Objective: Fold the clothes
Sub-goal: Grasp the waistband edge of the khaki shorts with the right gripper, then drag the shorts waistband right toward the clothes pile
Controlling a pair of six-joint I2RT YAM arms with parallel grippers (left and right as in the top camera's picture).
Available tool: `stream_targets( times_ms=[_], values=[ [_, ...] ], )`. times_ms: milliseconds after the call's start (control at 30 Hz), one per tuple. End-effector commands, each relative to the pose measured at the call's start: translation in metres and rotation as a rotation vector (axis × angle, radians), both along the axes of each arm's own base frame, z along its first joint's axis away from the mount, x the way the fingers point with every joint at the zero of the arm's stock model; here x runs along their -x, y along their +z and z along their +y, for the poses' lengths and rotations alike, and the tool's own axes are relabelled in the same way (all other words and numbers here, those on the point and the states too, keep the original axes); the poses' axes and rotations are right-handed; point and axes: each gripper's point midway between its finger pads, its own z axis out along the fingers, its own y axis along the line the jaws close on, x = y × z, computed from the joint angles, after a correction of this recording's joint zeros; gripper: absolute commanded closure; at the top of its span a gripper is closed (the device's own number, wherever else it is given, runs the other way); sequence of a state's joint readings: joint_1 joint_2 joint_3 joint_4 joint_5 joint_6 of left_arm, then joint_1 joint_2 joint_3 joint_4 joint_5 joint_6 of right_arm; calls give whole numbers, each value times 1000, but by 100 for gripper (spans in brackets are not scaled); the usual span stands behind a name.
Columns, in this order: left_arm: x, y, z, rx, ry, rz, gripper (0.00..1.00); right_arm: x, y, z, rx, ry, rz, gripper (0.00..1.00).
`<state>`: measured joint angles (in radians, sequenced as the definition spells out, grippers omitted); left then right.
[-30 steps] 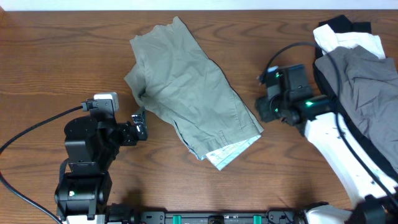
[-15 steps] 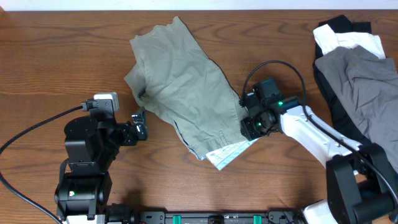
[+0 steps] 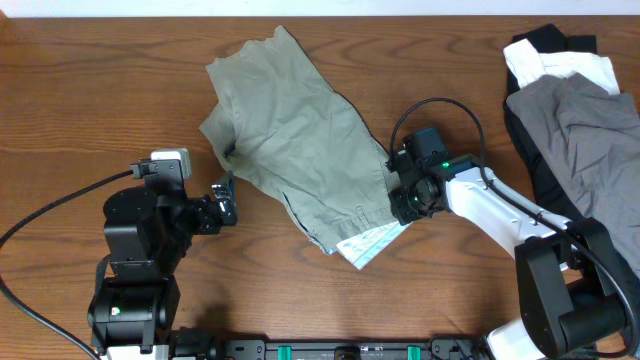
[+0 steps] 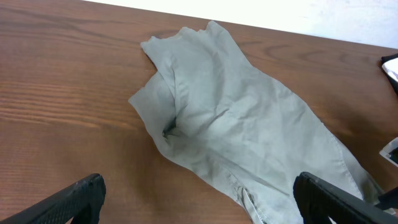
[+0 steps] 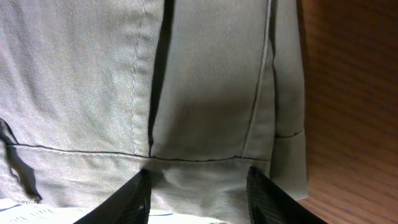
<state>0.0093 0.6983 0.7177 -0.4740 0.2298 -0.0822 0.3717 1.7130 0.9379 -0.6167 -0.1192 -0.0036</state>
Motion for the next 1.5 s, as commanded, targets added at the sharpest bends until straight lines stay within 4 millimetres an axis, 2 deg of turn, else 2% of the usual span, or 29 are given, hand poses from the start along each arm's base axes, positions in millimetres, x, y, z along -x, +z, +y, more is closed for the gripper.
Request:
stream_targets(
  times_ms=[0,100,200,367,633,800,900,933,1033,1067,1167,1300,1400,1467],
  values=[
    [-1,10,-1,11,-1,-20,2,-19,24,5,-10,-15,-84,50],
    [-1,10,-1,11,-1,-20,2,-26,40,7,-26,-4,-134,46],
    [-1,10,-1,11,-1,-20,2,-26,42,7,-28,-3,-139,43],
    [-1,10,-1,11,-1,-20,2,-19,33,5,-15,-2,-107,42],
    [1,7,-1,11,-1,-8,2,-3,1,-7,49,-7,-22,40],
    [1,7,-1,11,-1,-6,2,0,-7,-8,59,-6,3,42],
    [1,7,-1,11,-1,-6,2,1,-8,-8,60,-6,7,50],
    [1,7,-1,11,-1,-6,2,1,-8,-8,60,-6,7,57],
    [1,7,-1,11,-1,-6,2,1,-8,-8,59,-13,8,86],
    [1,7,-1,11,-1,-6,2,0,-8,-8,58,-22,8,92],
    [1,7,-1,11,-1,-6,2,-1,-7,-7,53,-36,3,99],
    [1,7,-1,11,-1,-6,2,-12,11,0,25,-30,-46,99],
    [1,7,-1,11,-1,-6,2,-27,49,19,-29,45,-145,99],
    [1,7,-1,11,-1,-6,2,-38,85,36,-69,110,-246,99]
  ],
)
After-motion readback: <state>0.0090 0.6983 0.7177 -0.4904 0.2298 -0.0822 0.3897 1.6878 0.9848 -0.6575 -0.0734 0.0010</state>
